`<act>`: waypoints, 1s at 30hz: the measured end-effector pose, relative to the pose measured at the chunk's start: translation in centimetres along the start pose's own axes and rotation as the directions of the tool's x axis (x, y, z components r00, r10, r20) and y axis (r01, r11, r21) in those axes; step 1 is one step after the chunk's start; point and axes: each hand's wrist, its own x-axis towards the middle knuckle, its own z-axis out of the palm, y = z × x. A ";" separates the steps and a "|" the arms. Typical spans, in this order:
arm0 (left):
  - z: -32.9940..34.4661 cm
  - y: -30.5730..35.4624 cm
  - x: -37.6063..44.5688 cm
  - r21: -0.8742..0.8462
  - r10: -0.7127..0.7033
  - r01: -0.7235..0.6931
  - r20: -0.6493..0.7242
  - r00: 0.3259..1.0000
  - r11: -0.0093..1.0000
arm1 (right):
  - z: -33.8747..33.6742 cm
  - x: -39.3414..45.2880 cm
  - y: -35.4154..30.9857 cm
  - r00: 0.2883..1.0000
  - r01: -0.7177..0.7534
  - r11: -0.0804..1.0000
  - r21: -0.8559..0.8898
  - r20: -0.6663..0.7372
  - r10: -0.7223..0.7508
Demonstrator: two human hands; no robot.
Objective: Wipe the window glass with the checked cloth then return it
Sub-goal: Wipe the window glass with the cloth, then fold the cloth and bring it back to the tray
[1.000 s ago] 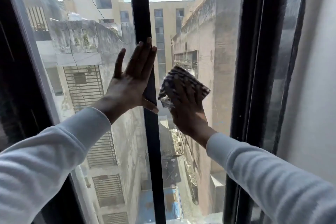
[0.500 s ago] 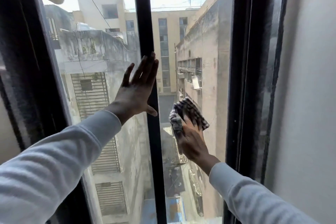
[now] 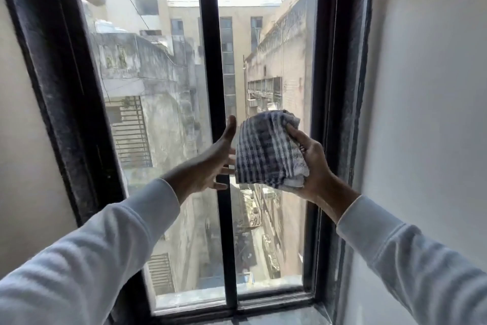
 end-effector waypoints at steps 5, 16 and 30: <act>2.0 -3.7 -4.6 -0.198 0.219 -0.222 -0.036 0.975 0.955 | 1.3 -6.3 0.6 0.998 0.054 0.989 -0.137 -0.009 -0.056; 10.0 -10.7 -11.0 -0.099 0.466 -0.484 -0.158 0.870 0.870 | -0.6 -21.5 5.2 0.872 -0.046 0.873 -0.486 -0.446 -0.202; 36.9 -32.7 -19.8 -0.011 -0.011 0.012 0.077 0.997 1.000 | -19.2 -49.0 20.3 0.502 -0.434 0.882 -0.183 -0.862 0.068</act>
